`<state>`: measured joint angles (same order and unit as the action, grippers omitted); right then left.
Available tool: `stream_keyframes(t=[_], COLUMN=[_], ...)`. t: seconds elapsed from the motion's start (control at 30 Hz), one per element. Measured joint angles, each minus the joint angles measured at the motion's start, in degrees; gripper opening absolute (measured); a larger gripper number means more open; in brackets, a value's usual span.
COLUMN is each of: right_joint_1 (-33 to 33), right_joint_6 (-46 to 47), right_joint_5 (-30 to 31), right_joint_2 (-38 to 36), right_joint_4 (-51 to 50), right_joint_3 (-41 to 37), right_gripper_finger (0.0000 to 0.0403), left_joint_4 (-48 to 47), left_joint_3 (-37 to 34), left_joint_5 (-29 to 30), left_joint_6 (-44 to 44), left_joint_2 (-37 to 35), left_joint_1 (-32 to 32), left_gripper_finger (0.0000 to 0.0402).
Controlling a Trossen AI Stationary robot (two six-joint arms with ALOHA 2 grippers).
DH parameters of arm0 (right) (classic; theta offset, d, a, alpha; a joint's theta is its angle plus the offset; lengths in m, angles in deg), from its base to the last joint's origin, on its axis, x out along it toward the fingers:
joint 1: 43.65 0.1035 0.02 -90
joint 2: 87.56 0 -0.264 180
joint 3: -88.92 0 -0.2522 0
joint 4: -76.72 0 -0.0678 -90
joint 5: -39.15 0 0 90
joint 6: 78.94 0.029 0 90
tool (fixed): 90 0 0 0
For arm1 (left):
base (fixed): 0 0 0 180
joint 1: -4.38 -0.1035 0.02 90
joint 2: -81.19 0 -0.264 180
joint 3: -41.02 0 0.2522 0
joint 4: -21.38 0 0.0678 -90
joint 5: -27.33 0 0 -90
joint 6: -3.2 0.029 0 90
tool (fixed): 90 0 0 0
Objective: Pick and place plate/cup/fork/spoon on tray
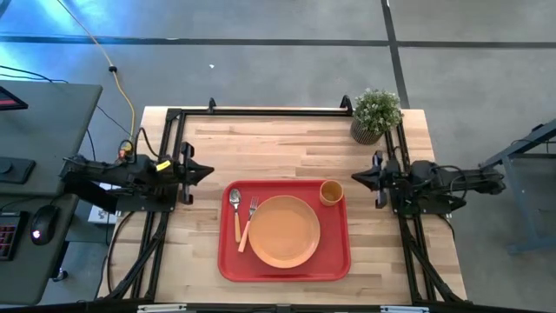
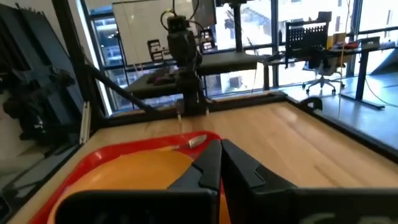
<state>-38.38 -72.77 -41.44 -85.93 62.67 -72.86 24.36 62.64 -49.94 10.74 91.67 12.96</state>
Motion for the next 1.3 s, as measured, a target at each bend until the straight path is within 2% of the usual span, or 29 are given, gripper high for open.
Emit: stream_keyframes(t=[0.1, 0.23, 0.4, 0.57, 0.7, 0.83, 0.9, 1.1, 1.3], right_joint_1=[0.00, 0.02, 0.00, 0.00, 0.00, 0.00, 0.00, 0.02, -0.02], right_joint_6=[0.68, 1.56, 1.96, 3.31, 2.14, 2.34, 2.35, 4.01, 3.08], right_joint_5=[-1.20, -2.46, -3.84, -3.26, -2.57, -1.92, -2.15, -5.40, -1.25], right_joint_2=[-0.20, -1.39, -1.60, -1.59, -1.02, -0.61, -0.59, 1.52, 4.49], right_joint_4=[1.13, -4.23, -4.84, -5.74, 2.52, 2.71, 2.50, 1.85, 2.57], right_joint_3=[-2.83, -1.51, 0.27, -0.15, -3.86, -3.88, -3.88, -3.90, -3.90], right_gripper_finger=[0.0000, 0.0000, 0.0000, 0.0000, 0.0000, 0.0000, 0.0000, 0.0000, 0.0000], left_joint_4=[3.05, 3.43, -1.65, -5.97, -9.72, -11.43, -13.05, -10.35, -10.68], left_joint_3=[-3.17, -4.51, -4.55, -4.54, -4.79, -7.24, -7.21, -7.20, -7.20], left_joint_5=[0.53, 0.77, 0.81, 1.55, 3.83, 10.86, 12.27, 8.92, 7.39], left_joint_6=[0.21, 0.23, 1.06, 0.86, 1.99, 3.61, 3.44, 6.59, 7.59], left_joint_2=[-1.40, -4.37, -10.43, -10.32, -10.31, -10.05, -10.04, -10.28, -10.23], left_joint_1=[0.56, 0.63, 0.64, 1.42, 1.76, 1.41, 0.75, -1.80, -5.12], left_gripper_finger=[0.0000, 0.0000, 0.0000, 0.0000, 0.0000, 0.0000, 0.0000, 0.0000, 0.0000])
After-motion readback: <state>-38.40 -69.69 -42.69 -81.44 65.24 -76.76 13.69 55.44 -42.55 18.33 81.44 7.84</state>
